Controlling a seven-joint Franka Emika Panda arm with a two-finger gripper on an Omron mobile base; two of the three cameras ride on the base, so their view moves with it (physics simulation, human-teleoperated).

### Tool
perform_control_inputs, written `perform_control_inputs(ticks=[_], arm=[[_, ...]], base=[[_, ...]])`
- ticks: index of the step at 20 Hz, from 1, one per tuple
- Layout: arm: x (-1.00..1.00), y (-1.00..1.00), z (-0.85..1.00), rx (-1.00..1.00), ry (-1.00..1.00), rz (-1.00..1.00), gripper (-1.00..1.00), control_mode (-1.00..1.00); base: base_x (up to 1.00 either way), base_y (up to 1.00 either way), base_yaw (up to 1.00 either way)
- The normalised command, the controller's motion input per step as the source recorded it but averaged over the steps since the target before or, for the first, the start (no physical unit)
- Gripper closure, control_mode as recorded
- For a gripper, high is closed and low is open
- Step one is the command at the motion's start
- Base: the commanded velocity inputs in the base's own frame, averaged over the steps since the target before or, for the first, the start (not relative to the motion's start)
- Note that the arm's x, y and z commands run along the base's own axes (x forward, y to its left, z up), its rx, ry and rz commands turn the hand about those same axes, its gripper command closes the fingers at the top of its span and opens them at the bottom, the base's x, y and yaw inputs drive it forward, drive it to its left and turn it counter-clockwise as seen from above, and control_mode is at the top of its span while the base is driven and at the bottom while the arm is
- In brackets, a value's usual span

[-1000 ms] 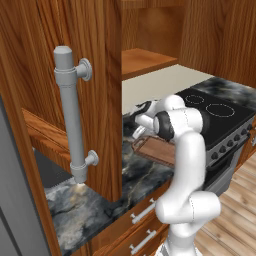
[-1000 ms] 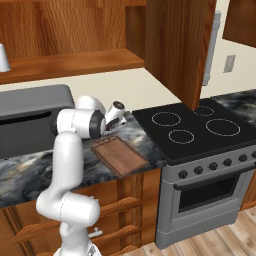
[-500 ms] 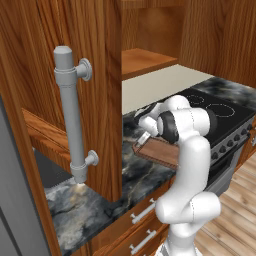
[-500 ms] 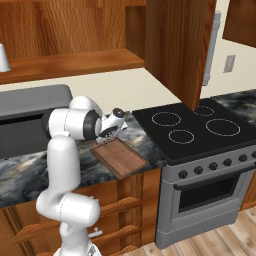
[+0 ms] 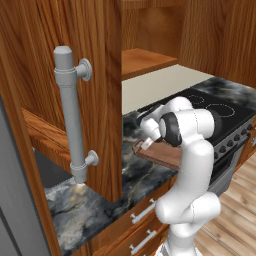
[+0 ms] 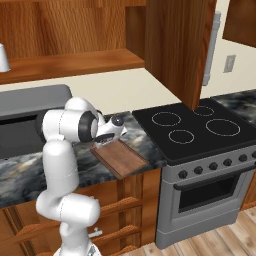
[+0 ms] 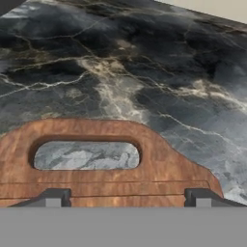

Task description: Move the cutting board and knife to the sink. Then move spray from the cabinet to the counter.

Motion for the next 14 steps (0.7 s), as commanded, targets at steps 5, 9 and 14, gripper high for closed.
perform_control_inputs(ticks=[5, 9, 14], arm=[[-0.47, -0.2, -1.0, -0.11, -0.01, 0.0, -1.0, -1.0], [-0.84, -0.93, -0.81, -0.02, 0.04, -0.01, -1.0, -1.0], [-1.0, -1.0, -0.25, 0.02, 0.15, -0.09, -1.0, -1.0]], base=[[0.0, 0.0, 0.0], [0.0, 0.0, 0.0], [0.0, 0.0, 0.0]])
